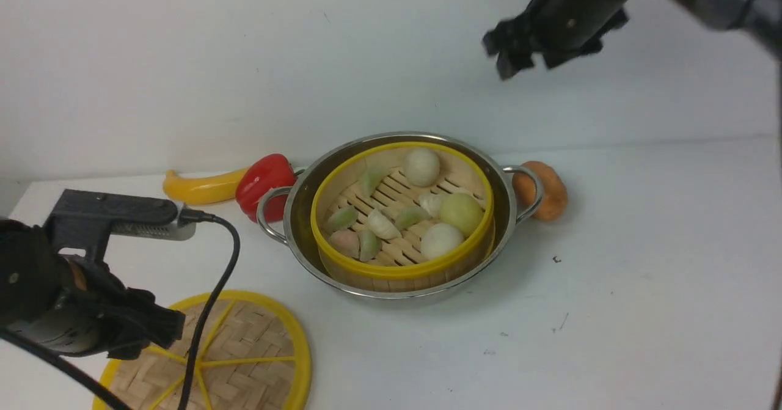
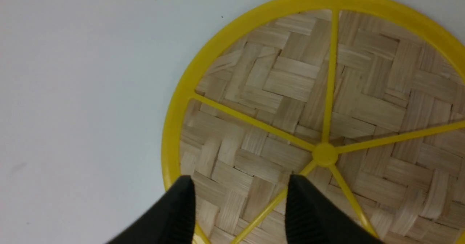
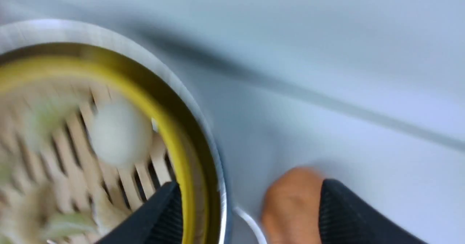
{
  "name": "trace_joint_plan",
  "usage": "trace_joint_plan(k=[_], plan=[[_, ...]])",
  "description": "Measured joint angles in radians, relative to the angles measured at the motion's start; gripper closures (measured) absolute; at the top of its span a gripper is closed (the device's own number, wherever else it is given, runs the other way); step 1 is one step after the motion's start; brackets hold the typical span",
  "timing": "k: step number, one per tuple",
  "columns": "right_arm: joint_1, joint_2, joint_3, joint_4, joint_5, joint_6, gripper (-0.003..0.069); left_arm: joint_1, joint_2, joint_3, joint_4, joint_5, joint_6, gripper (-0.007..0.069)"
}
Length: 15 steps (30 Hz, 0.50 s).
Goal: Place the steamer in the pot on the white table, and put the lid on the steamer.
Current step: 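Grasp the bamboo steamer lid lying on the table by its centre knob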
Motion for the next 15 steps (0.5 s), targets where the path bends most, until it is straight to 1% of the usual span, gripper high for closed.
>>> trace_joint_plan(k=[1,2,3,6,10,15], plan=[[-0.034,-0.076,0.000,0.030,-0.004,0.000,0.0172,0.000,0.046,0.000,-0.020,-0.010,0.010,0.0256],[-0.042,-0.094,0.000,0.038,-0.003,0.000,0.0172,0.000,0.051,0.000,-0.023,-0.015,0.011,0.0252],[-0.071,-0.166,-0.001,0.073,-0.004,-0.001,0.0172,0.000,0.094,0.000,-0.047,-0.039,0.020,0.0225],[-0.097,-0.267,-0.002,0.105,-0.004,-0.012,0.0172,0.000,0.162,0.000,-0.091,-0.076,0.038,0.0194],[-0.099,-0.380,-0.002,0.121,-0.004,-0.031,0.0172,0.000,0.207,0.000,-0.143,-0.100,0.067,0.0186],[-0.099,-0.435,-0.002,0.137,-0.004,-0.040,0.0172,0.000,0.222,0.000,-0.197,-0.133,0.110,0.0186]])
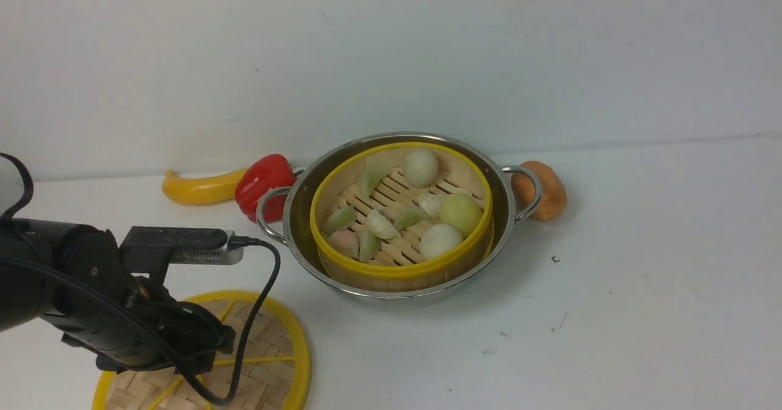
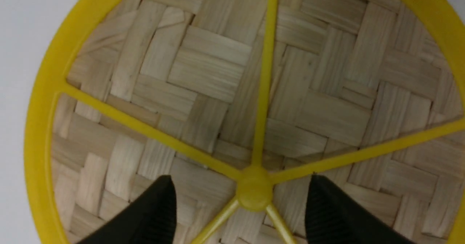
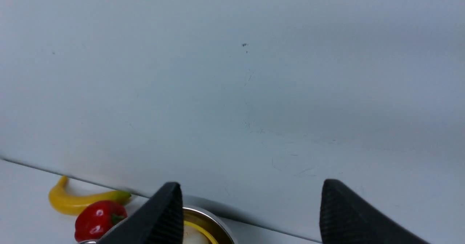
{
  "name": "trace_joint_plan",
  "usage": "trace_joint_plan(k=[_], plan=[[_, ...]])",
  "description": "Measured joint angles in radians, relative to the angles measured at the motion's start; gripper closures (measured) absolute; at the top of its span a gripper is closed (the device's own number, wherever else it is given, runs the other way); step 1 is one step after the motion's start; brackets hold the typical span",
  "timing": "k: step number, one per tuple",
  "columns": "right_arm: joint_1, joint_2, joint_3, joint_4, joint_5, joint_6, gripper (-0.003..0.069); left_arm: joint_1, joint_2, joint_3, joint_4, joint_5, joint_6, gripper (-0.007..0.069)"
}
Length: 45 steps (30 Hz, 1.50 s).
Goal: Place the steamer in the pot on the white table, and put the lid on the steamer.
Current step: 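Grasp the bamboo steamer lid lying on the table by its centre knob, then place the yellow bamboo steamer lid onto the steamer in the pot with the left gripper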
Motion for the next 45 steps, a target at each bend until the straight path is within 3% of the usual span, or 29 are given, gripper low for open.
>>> trace_joint_plan(k=[6,12,13,21,26,29,31,38,45], plan=[[0.000,-0.016,0.040,0.028,0.000,-0.005,0.0172,0.000,0.030,0.000,-0.009,-0.029,0.005,0.0246],[0.000,-0.029,0.140,-0.009,0.009,-0.024,0.0172,0.000,0.046,-0.023,0.006,-0.011,0.005,0.0506],[0.000,-0.035,0.146,-0.027,0.010,-0.024,0.0172,0.000,0.037,-0.041,0.019,0.018,0.005,0.0515],[0.000,-0.121,0.149,-0.109,0.009,-0.024,0.0172,0.000,-0.104,-0.311,0.147,0.382,0.022,0.0510],[0.000,-0.149,0.149,-0.119,0.009,-0.024,0.0172,-0.040,-0.067,-0.542,-0.003,0.403,0.190,0.0510],[0.000,-0.152,0.149,-0.119,0.009,-0.023,0.0172,-0.101,0.058,-0.709,-0.160,0.410,0.298,0.0510],[0.000,-0.153,0.149,-0.119,0.009,-0.017,0.0172,-0.133,0.144,-0.788,-0.197,0.423,0.321,0.0510],[0.000,-0.153,0.149,-0.118,0.009,-0.012,0.0172,-0.210,0.444,-1.120,-0.190,0.517,0.339,0.0510],[0.000,-0.153,0.149,-0.118,0.009,-0.012,0.0172,-0.228,0.596,-1.323,-0.187,0.606,0.345,0.0510]])
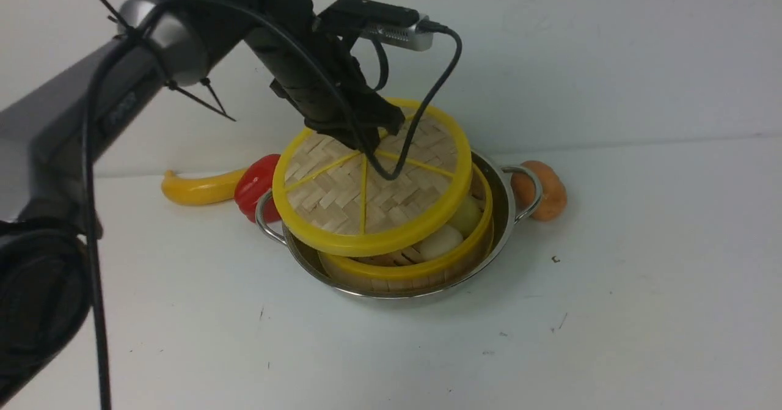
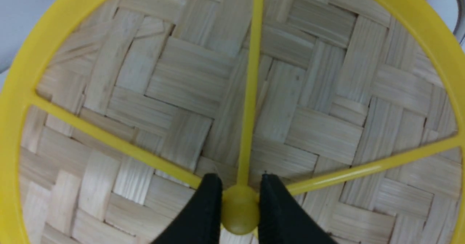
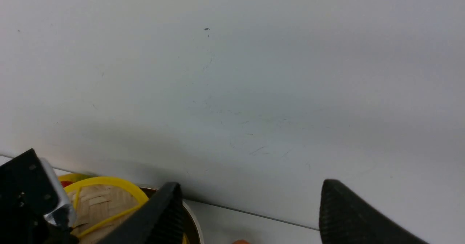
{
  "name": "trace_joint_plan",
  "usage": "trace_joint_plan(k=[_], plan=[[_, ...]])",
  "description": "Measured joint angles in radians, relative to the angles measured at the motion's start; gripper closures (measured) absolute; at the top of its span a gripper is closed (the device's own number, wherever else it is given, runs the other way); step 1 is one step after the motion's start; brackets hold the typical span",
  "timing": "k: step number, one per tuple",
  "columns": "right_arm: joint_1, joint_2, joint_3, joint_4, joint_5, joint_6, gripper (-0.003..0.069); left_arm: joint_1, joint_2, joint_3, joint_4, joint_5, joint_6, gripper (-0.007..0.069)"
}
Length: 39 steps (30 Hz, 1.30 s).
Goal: Place the steamer in the pot on the white table, and put the lid on the steamer.
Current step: 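Place the yellow bamboo steamer lid onto the steamer in the pot with the left gripper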
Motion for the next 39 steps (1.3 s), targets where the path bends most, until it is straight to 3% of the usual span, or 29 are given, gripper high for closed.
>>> trace_joint_plan(k=[39], plan=[[0.000,0.000,0.000,-0.001,0.000,0.000,0.0172,-0.044,0.116,-0.031,0.002,-0.072,0.052,0.0510]])
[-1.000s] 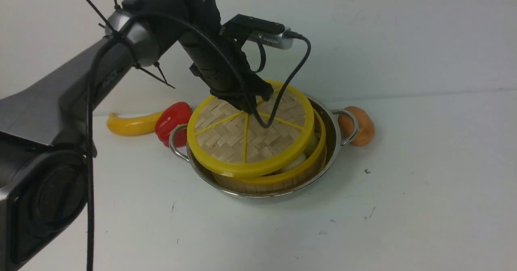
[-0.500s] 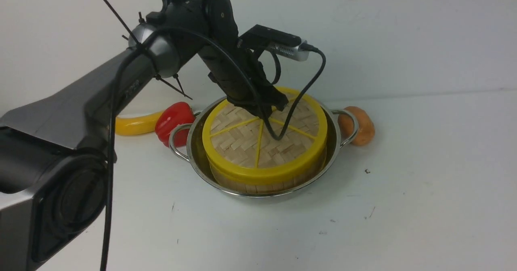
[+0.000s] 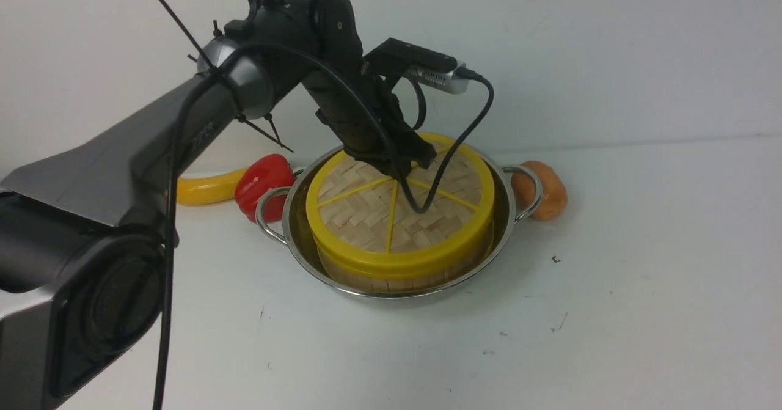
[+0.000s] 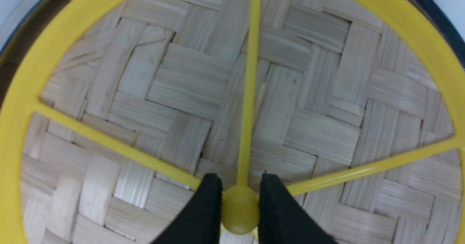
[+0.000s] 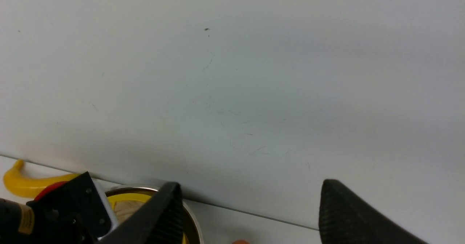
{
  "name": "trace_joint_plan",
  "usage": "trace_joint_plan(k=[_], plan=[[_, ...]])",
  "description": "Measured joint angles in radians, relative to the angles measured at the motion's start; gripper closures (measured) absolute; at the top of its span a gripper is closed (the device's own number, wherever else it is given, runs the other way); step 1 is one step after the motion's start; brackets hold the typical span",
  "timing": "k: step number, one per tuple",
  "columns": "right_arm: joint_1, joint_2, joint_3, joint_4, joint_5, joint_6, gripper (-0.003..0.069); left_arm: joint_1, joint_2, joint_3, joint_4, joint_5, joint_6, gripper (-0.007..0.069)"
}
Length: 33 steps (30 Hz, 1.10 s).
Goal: Place the steamer in the pot on the white table, and put the lid on the steamer.
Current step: 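Place the yellow bamboo steamer lid onto the steamer in the pot with the left gripper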
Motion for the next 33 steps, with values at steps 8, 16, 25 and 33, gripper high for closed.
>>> trace_joint_plan(k=[8,16,25,33], plan=[[0.000,0.000,0.000,0.000,0.000,0.000,0.0172,-0.001,0.000,0.000,0.012,0.001,-0.006,0.0510],[0.000,0.000,0.000,0.000,0.000,0.000,0.0172,-0.001,0.012,-0.003,0.013,-0.006,-0.006,0.0510],[0.000,0.000,0.000,0.000,0.000,0.000,0.0172,-0.001,0.015,-0.003,0.014,-0.026,-0.006,0.0418],[0.000,0.000,0.000,0.000,0.000,0.000,0.0172,0.000,0.019,-0.036,0.033,-0.023,-0.008,0.0176]])
